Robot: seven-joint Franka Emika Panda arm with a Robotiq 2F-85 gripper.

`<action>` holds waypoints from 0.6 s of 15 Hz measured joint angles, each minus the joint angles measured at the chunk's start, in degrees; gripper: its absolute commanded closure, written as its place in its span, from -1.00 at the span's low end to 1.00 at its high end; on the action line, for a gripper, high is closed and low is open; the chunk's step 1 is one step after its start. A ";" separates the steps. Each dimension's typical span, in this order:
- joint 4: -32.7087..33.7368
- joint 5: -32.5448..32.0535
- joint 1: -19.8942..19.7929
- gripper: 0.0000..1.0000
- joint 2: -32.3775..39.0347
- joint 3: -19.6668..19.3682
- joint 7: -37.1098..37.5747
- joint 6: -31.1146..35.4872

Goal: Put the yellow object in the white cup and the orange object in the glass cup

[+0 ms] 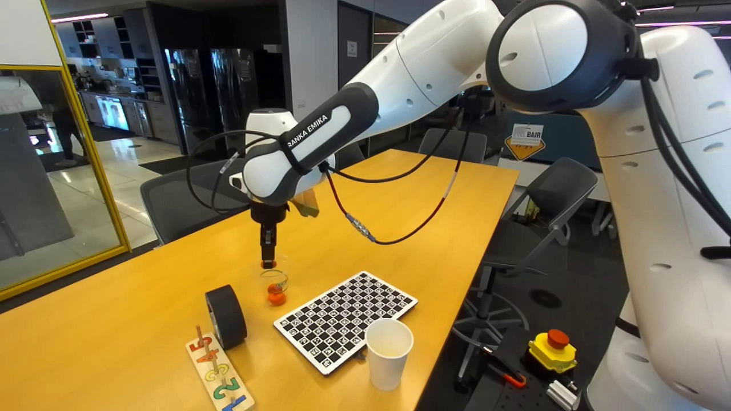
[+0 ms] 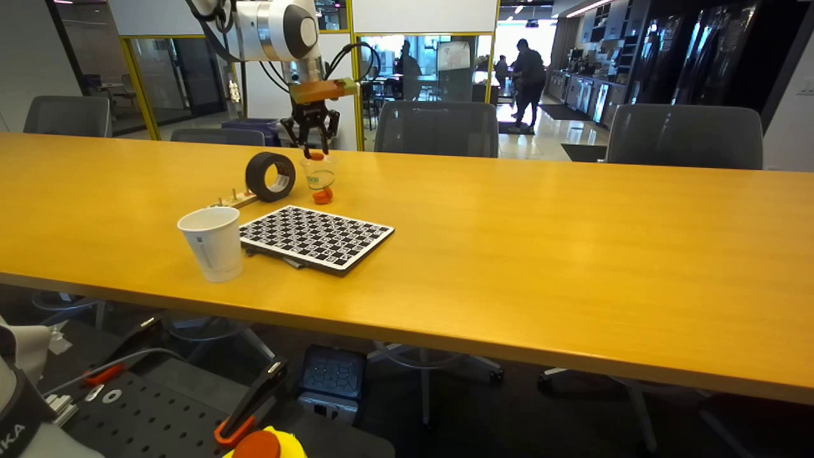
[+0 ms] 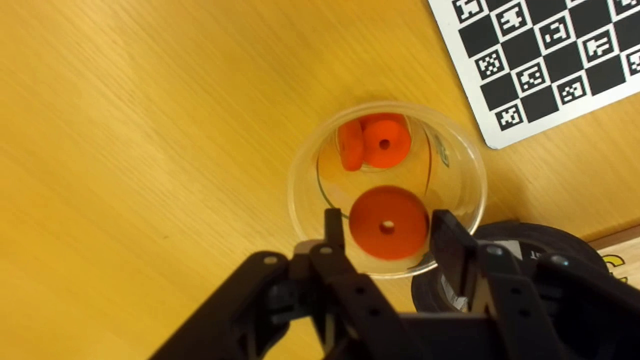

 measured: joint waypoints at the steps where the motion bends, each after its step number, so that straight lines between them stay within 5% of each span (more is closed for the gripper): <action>1: 0.53 0.00 -0.12 -0.78 0.32 0.00 0.00 -0.46; 3: 1.12 0.00 -0.28 -1.00 0.57 -0.02 0.01 -1.22; 9: 0.85 1.07 -0.36 -1.00 -1.28 -0.17 3.64 -5.45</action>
